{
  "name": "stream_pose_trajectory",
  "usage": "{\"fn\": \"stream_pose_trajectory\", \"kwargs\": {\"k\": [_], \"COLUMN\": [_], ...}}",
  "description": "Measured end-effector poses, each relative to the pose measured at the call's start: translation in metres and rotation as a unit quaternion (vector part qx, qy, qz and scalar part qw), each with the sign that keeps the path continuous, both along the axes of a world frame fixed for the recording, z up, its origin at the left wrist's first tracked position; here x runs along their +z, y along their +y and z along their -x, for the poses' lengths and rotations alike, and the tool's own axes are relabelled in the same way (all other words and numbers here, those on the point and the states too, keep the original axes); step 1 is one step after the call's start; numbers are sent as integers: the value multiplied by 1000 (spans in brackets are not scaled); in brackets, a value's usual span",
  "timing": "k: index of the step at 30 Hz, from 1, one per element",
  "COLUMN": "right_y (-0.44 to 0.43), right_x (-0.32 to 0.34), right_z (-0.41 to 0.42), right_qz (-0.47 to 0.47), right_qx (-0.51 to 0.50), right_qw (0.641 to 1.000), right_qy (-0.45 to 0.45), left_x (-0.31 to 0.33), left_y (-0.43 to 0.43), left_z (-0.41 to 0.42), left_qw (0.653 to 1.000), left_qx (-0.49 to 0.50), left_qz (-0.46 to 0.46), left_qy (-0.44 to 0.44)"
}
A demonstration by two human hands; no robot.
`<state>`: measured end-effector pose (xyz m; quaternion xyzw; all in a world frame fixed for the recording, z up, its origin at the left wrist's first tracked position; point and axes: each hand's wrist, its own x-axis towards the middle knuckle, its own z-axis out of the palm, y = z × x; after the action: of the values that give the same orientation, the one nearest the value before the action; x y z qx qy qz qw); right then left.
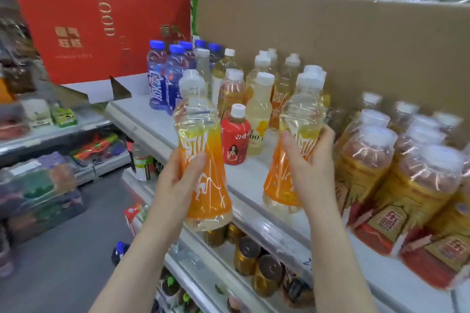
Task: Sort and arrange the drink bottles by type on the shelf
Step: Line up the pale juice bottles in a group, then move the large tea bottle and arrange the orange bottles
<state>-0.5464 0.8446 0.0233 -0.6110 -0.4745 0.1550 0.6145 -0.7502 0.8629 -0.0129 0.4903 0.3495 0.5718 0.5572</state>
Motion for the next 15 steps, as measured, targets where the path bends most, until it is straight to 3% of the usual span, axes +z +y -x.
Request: {"fn": "stream_pose_trajectory", "kwargs": {"k": [11, 15], "right_y": [81, 81], "right_x": [-4, 14], "right_z": [10, 11], "right_qz": [-4, 44], "right_qx": [-124, -165], "right_qw": [992, 983], "right_qy": [-21, -63], "left_x": [21, 17], "left_y": [104, 122], "left_z": [27, 38], "left_qw": [991, 984], "left_qx": [-128, -172], "left_qz": [-26, -19], "left_qy": [22, 30]}}
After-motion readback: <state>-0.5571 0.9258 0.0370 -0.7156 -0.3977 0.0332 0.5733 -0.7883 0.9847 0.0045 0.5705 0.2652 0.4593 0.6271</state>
